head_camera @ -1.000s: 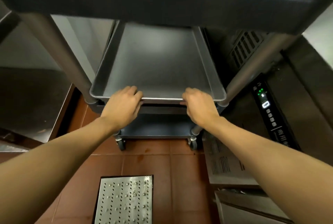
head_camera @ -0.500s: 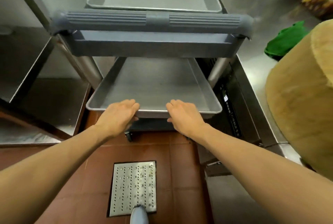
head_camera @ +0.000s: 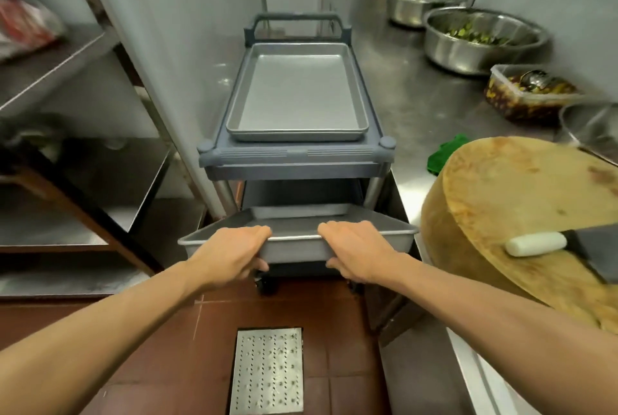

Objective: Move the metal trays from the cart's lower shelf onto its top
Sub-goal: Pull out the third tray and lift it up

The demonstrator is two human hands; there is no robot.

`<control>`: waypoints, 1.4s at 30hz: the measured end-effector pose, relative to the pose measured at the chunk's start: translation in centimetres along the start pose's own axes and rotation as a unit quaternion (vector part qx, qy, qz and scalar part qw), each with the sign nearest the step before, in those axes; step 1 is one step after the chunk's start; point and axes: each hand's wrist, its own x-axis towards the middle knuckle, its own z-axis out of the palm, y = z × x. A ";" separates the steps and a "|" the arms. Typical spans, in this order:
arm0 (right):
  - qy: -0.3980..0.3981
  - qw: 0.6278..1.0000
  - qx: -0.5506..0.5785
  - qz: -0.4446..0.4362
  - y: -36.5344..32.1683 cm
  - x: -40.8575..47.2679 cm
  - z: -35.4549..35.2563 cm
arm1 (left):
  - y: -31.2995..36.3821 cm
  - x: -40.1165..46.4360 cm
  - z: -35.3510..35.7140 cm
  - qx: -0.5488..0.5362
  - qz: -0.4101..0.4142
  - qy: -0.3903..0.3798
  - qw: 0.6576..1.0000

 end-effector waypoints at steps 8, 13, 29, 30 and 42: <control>-0.045 0.999 0.006 -0.003 -2.9 -4.7 -11.1 | 3.3 -4.7 -9.0 -0.009 0.016 -0.002 1.000; -0.020 1.000 -0.010 -0.006 -5.3 -6.3 -18.0 | 4.3 -7.7 -16.3 -0.001 0.015 0.013 1.000; 0.010 0.998 -0.057 -0.026 -12.2 -9.2 -41.3 | 6.8 -15.7 -39.6 0.021 0.038 0.061 0.997; 0.013 0.997 -0.067 -0.022 -12.6 -9.4 -42.7 | 7.1 -16.2 -41.0 0.031 0.034 0.063 0.997; 0.070 0.990 -0.124 0.010 -15.1 -10.5 -53.4 | 7.7 -18.7 -51.0 0.037 0.039 0.134 0.990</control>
